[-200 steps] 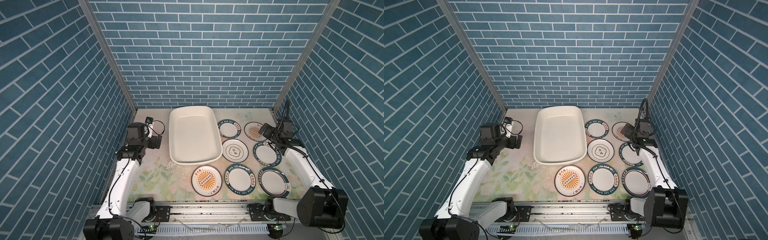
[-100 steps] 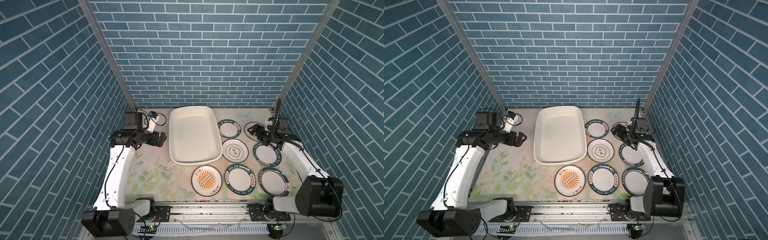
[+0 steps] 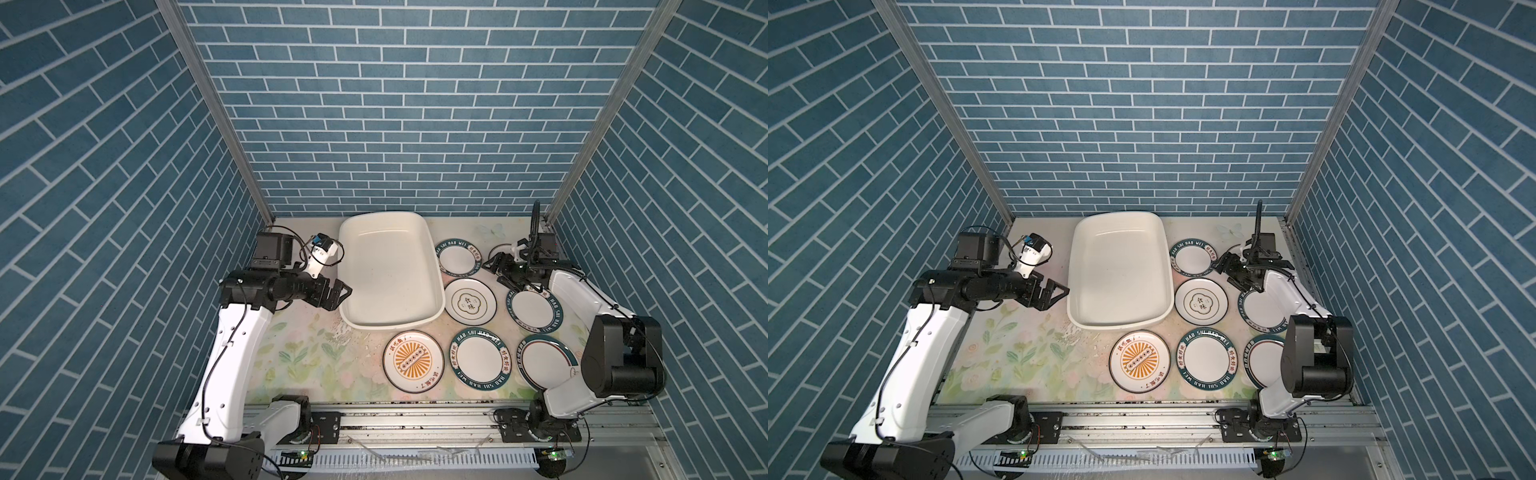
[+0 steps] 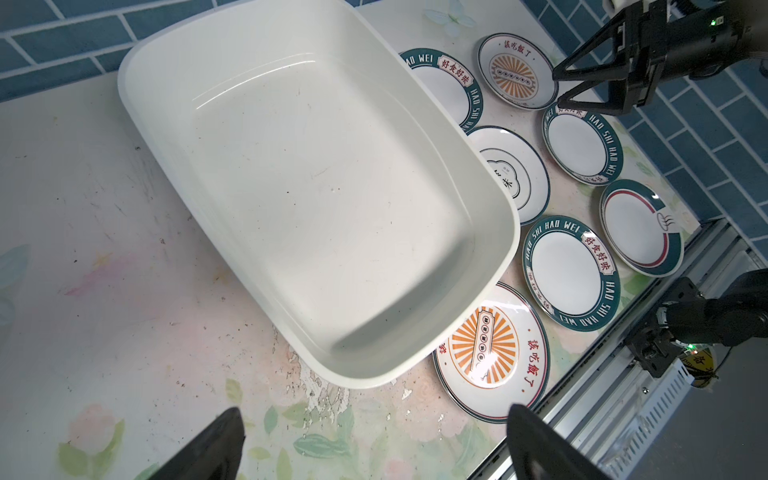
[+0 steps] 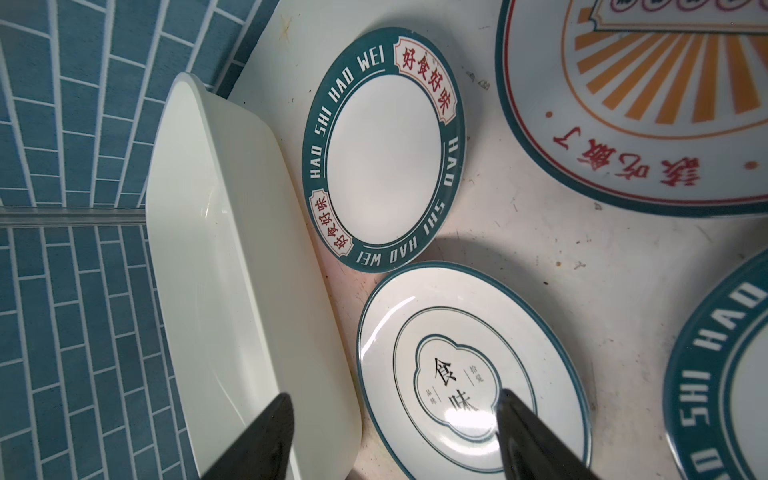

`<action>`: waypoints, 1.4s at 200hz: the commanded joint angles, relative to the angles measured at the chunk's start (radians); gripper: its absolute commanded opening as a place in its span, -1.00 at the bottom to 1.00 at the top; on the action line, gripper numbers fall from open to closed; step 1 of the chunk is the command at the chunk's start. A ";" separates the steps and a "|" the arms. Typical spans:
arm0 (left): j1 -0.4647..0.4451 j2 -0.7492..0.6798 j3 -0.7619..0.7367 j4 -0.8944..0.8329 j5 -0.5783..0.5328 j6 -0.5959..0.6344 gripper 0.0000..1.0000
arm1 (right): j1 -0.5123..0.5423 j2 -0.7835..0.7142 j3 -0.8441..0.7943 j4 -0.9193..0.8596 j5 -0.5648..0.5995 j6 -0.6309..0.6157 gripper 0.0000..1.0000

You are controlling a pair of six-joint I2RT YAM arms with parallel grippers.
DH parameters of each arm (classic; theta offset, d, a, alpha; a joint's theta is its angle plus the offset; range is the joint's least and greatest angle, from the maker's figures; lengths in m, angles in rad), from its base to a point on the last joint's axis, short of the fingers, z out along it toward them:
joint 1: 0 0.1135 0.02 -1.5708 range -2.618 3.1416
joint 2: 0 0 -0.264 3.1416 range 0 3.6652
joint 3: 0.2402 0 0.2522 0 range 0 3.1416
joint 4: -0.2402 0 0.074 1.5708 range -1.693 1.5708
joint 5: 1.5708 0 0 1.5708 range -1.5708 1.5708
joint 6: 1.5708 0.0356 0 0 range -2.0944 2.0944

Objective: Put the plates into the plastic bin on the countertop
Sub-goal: 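Raise the left arm beside the bin while the right arm reaches toward the plates, then lower the right gripper onto the rim of the green-rimmed HAO SHI HAO WEI plate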

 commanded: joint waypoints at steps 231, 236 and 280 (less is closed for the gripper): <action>-0.026 -0.050 -0.047 0.049 0.026 -0.075 0.99 | 0.029 0.327 0.156 0.156 -0.011 -0.011 0.30; -0.027 -0.048 -0.045 0.050 0.026 -0.075 0.99 | 0.028 0.330 0.157 0.160 -0.009 -0.009 0.31; -0.027 -0.036 -0.023 0.034 0.020 -0.067 0.99 | 0.029 0.348 0.161 0.186 0.016 -0.006 0.28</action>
